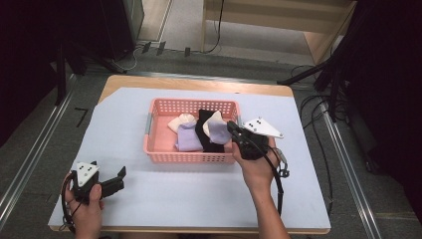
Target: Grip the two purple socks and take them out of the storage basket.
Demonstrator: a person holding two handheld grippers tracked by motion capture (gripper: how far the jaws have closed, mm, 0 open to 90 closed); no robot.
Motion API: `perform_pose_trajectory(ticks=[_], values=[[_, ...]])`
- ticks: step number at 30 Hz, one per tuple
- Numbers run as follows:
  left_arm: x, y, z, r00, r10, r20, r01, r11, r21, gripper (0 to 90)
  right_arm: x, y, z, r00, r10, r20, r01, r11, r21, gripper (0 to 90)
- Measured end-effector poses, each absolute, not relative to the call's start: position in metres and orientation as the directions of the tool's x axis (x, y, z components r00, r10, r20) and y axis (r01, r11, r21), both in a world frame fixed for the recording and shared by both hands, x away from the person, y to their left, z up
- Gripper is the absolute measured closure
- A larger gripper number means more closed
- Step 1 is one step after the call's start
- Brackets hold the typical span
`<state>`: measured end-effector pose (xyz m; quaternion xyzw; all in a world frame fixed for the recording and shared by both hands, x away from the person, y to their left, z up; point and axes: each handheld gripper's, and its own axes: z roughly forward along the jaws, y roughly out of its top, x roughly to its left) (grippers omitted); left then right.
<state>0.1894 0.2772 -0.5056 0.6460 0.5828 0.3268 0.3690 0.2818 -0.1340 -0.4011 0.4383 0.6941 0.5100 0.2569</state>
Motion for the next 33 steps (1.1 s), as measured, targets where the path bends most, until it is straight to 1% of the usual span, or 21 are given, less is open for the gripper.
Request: perform_pose_trajectory(ticks=[2, 3, 4, 5, 8, 11, 18, 20, 23, 24, 25, 29, 30, 31, 33], values=[[0.190, 0.277, -0.506, 0.106, 0.994, -0.008, 0.512, -0.048, 0.858, 6.5, 0.280, -0.132, -0.395, -0.496, 0.864, 0.087, 0.314, 0.085, 0.945, 89.5], [0.190, 0.277, -0.506, 0.106, 0.994, -0.008, 0.512, -0.048, 0.858, 6.6, 0.280, -0.132, -0.395, -0.496, 0.864, 0.087, 0.314, 0.085, 0.945, 89.5], [0.190, 0.277, -0.506, 0.106, 0.994, -0.008, 0.512, -0.048, 0.857, 6.5, 0.279, -0.128, -0.389, -0.508, 0.858, 0.080, 0.280, 0.077, 0.957, 89.4], [0.190, 0.277, -0.506, 0.108, 0.994, -0.009, 0.512, -0.048, 0.858, 6.6, 0.279, -0.127, -0.388, -0.510, 0.857, 0.073, 0.267, 0.077, 0.961, 89.4], [0.190, 0.277, -0.506, 0.109, 0.994, -0.011, 0.510, -0.047, 0.859, 6.5, 0.282, -0.125, -0.387, -0.510, 0.856, 0.079, 0.252, 0.060, 0.966, 89.4], [0.190, 0.278, -0.506, 0.110, 0.994, -0.010, 0.511, -0.047, 0.858, 6.5, 0.285, -0.128, -0.388, -0.497, 0.863, 0.088, 0.240, 0.039, 0.970, 89.4], [0.190, 0.278, -0.506, 0.109, 0.994, -0.011, 0.510, -0.047, 0.859, 6.5, 0.289, -0.145, -0.383, -0.450, 0.890, 0.068, 0.143, -0.003, 0.990, 89.4], [0.190, 0.278, -0.506, 0.109, 0.994, -0.011, 0.510, -0.047, 0.859, 6.5, 0.288, -0.148, -0.382, -0.442, 0.894, 0.069, 0.133, -0.011, 0.991, 89.3], [0.190, 0.278, -0.506, 0.110, 0.994, -0.007, 0.510, -0.050, 0.859, 6.6, 0.287, -0.166, -0.379, -0.397, 0.915, 0.065, 0.098, -0.028, 0.995, 89.3], [0.190, 0.278, -0.506, 0.110, 0.994, -0.007, 0.510, -0.050, 0.859, 6.6, 0.287, -0.166, -0.379, -0.397, 0.915, 0.065, 0.098, -0.028, 0.995, 89.3], [0.190, 0.278, -0.506, 0.110, 0.994, -0.006, 0.513, -0.051, 0.857, 6.5, 0.287, -0.176, -0.380, -0.370, 0.926, 0.068, 0.097, -0.034, 0.995, 89.3], [0.190, 0.278, -0.506, 0.109, 0.994, -0.007, 0.510, -0.050, 0.859, 6.5, 0.286, -0.200, -0.389, -0.315, 0.946, 0.074, 0.112, -0.041, 0.993, 89.3], [0.190, 0.278, -0.506, 0.109, 0.994, -0.007, 0.510, -0.050, 0.859, 6.5, 0.286, -0.200, -0.389, -0.315, 0.946, 0.074, 0.112, -0.041, 0.993, 89.3], [0.190, 0.277, -0.506, 0.107, 0.994, -0.009, 0.509, -0.047, 0.859, 6.6, 0.286, -0.212, -0.400, -0.282, 0.957, 0.071, 0.131, -0.035, 0.991, 89.3], [0.189, 0.277, -0.506, 0.106, 0.994, -0.008, 0.510, -0.047, 0.859, 6.5, 0.286, -0.221, -0.410, -0.256, 0.964, 0.067, 0.152, -0.029, 0.988, 89.3]])
